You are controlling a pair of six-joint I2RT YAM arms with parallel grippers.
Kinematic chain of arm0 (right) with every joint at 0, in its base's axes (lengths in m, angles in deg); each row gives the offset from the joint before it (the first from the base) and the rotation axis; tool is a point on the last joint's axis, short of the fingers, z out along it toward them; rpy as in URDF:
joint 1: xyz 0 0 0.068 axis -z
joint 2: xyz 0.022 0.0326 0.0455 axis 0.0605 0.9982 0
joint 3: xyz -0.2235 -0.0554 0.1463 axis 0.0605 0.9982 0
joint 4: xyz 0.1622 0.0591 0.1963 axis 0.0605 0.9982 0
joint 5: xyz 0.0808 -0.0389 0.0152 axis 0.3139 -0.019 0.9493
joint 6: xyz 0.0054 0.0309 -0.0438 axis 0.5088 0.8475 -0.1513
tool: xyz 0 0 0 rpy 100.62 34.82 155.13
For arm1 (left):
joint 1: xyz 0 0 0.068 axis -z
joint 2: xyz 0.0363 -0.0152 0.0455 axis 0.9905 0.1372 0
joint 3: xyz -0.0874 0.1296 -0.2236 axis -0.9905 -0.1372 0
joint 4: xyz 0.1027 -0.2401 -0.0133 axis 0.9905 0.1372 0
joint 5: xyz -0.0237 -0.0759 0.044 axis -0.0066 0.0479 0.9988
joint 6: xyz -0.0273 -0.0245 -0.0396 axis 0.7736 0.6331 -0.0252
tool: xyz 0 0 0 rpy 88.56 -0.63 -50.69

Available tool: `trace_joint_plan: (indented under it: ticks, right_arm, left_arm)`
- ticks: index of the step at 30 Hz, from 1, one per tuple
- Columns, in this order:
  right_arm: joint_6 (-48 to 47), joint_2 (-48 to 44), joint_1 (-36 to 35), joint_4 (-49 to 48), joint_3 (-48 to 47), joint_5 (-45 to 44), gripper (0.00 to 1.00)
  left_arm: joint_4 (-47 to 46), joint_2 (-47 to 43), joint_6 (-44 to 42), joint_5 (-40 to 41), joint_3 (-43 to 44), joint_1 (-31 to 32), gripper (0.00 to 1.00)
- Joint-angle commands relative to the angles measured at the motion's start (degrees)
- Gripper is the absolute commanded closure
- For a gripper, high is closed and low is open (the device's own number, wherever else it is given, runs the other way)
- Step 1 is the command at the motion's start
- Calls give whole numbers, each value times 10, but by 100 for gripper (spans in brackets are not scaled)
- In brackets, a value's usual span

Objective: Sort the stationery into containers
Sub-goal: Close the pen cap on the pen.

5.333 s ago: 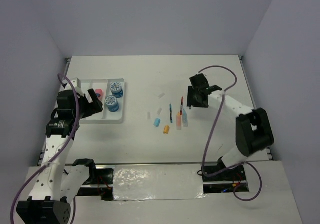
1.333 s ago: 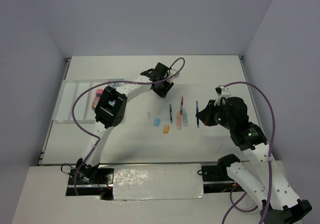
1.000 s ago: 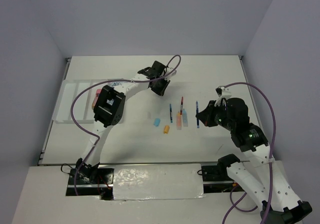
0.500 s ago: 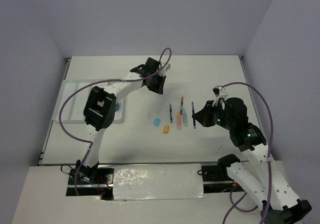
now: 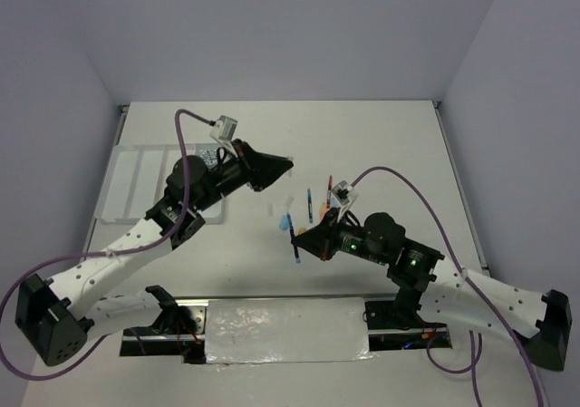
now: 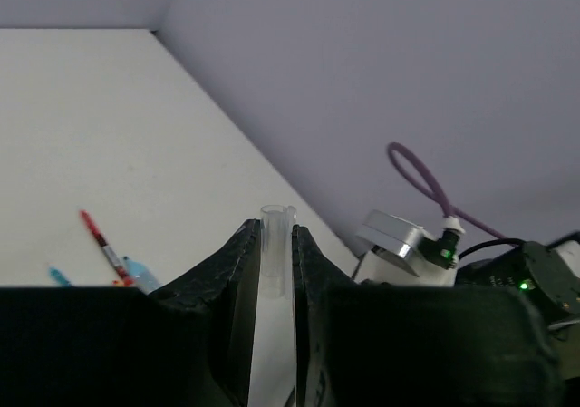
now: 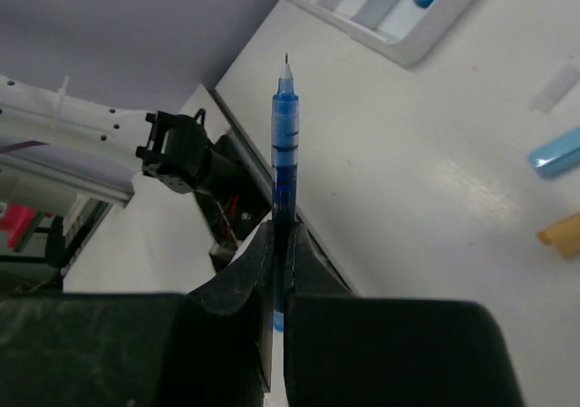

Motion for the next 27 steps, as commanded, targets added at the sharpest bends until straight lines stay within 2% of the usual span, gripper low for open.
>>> trace_joint_plan:
  ticks: [1,6,12,27]
  right_arm:
    - [45,25,-77,-132,-3,-156,100]
    - [28,63,-141,-148,-31,-213,100]
    - [16,90,-169,-150,-62,-236,100]
    - [-25,123,-191,-146,-117,-231,100]
  left_arm:
    - [-161,-56,80,37,-79,21,100]
    - [-187,-152,81,63,-150,52,100]
    - [-174,-210,55,63,-172,63,100]
    - [-162,-220,57,65,-182,64,100]
